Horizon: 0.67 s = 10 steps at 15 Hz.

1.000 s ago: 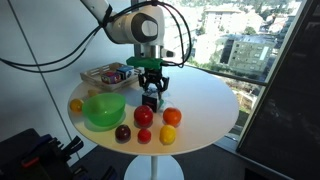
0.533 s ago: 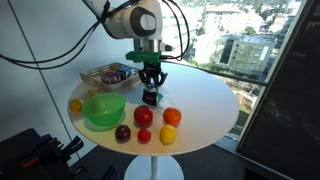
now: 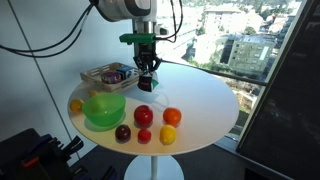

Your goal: Pick up the block with the number one on it and put it in the tray

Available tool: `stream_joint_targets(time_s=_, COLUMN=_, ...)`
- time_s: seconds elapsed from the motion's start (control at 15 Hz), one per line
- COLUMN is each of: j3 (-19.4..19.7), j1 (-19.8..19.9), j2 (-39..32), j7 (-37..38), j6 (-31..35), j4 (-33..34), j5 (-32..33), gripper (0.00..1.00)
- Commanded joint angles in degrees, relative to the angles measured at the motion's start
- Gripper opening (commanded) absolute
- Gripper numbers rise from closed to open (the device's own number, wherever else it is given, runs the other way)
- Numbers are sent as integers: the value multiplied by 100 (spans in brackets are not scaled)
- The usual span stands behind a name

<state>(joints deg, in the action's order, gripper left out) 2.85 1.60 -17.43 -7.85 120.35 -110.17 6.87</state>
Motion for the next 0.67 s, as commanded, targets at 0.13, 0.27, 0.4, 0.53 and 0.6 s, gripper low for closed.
stream_joint_targets(time_s=0.13, j3=-136, j1=-154, j2=97, j7=787, j6=-882, j4=510, j5=-249, gripper=7)
stream_joint_targets(time_s=0.27, j3=-199, j1=-218, j2=129, j7=977, j6=-1056, j4=637, j5=-335, gripper=7)
stream_joint_targets(time_s=0.4, j3=-248, j1=-281, j2=162, j7=1117, j6=-1156, j4=744, j5=-392, gripper=7)
stream_joint_targets(time_s=0.53, j3=-284, j1=-372, j2=198, j7=1283, j6=-1203, j4=846, j5=-341, gripper=7)
stream_joint_targets(time_s=0.6, j3=-293, j1=-415, j2=206, j7=1405, j6=-1202, j4=900, j5=-313, gripper=7)
